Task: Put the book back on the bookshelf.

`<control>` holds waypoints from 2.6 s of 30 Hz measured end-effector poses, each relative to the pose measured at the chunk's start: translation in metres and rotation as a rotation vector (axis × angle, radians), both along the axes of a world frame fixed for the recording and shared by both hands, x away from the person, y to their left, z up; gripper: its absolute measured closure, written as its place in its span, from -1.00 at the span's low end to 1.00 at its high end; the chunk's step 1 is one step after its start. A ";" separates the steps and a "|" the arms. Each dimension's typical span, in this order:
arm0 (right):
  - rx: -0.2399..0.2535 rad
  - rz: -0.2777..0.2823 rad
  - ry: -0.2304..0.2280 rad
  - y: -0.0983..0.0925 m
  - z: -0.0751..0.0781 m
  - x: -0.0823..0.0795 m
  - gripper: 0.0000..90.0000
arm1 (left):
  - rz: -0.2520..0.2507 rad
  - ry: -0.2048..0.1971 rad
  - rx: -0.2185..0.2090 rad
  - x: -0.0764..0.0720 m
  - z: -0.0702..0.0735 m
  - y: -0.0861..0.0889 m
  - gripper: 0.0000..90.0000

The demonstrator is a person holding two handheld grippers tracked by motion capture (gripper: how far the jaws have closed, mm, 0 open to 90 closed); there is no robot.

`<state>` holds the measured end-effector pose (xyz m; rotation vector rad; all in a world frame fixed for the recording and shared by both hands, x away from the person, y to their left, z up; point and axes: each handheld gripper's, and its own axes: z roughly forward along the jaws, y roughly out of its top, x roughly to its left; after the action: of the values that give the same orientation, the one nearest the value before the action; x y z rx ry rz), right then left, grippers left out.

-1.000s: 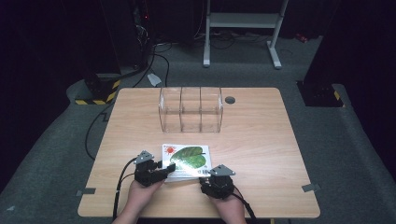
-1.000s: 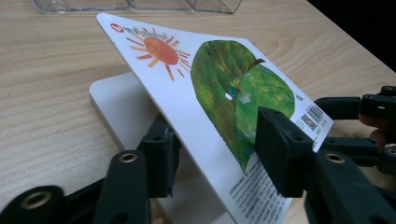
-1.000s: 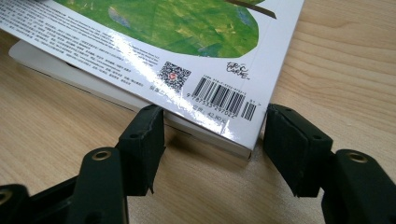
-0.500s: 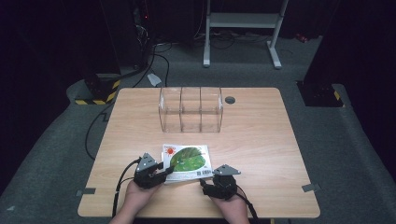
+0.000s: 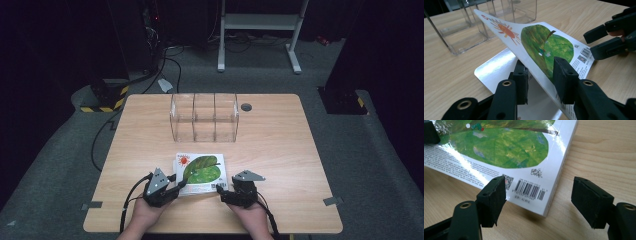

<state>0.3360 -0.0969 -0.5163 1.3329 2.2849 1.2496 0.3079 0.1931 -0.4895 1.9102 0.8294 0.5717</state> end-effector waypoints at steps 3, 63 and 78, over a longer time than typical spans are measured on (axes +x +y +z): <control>0.013 0.007 0.009 0.000 0.000 0.004 -0.40 | -0.019 -0.030 0.010 -0.003 0.002 -0.001 0.48; 0.026 -0.034 -0.052 0.005 0.002 0.006 -0.14 | 0.008 0.053 -0.056 0.007 -0.010 0.003 0.59; 0.036 -0.050 -0.143 -0.004 0.012 -0.002 -0.03 | 0.018 0.055 0.008 0.008 -0.016 0.000 0.64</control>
<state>0.3343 -0.1005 -0.5048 1.2613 2.1290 1.3297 0.3164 0.1930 -0.5051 1.9350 0.8812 0.5366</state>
